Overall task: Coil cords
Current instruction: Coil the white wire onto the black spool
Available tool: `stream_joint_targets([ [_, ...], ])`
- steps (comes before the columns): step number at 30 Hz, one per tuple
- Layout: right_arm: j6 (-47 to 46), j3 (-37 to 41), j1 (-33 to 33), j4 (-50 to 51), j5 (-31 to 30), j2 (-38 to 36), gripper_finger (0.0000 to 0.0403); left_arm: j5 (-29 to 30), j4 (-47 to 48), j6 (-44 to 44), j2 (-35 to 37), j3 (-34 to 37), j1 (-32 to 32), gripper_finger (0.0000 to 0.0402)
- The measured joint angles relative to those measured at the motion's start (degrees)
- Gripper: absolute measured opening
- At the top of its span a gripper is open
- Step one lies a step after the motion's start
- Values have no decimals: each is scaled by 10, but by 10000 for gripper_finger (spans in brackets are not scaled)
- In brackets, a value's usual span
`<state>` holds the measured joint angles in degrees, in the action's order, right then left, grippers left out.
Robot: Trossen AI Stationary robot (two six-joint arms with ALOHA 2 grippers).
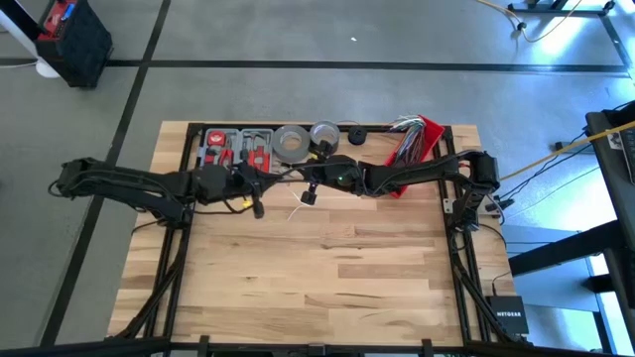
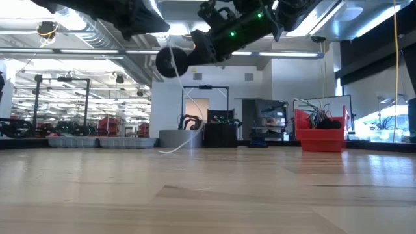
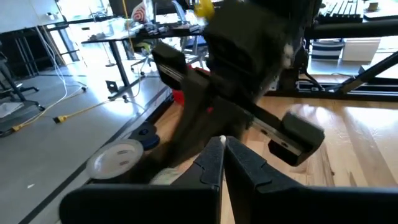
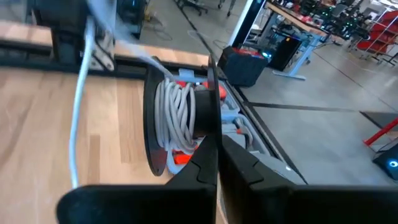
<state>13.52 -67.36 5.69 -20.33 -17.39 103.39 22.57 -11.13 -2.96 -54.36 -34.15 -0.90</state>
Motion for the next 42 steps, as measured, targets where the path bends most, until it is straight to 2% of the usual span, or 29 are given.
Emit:
stream_joint_targets([
  [6, -19, 0, 0, -40, 1, 0, 5, 0, -83, -12, -71, 0, -6, 2],
  [15, -44, -21, -1, -87, 3, -8, 5, 7, -103, -12, -127, -13, -6, 4],
  [22, -41, -55, -2, -85, 21, -17, 5, 20, -112, -35, -133, -15, -4, 3],
  [42, -42, -57, -5, -90, 42, -109, 5, 17, -104, -63, -134, -13, -5, 5],
])
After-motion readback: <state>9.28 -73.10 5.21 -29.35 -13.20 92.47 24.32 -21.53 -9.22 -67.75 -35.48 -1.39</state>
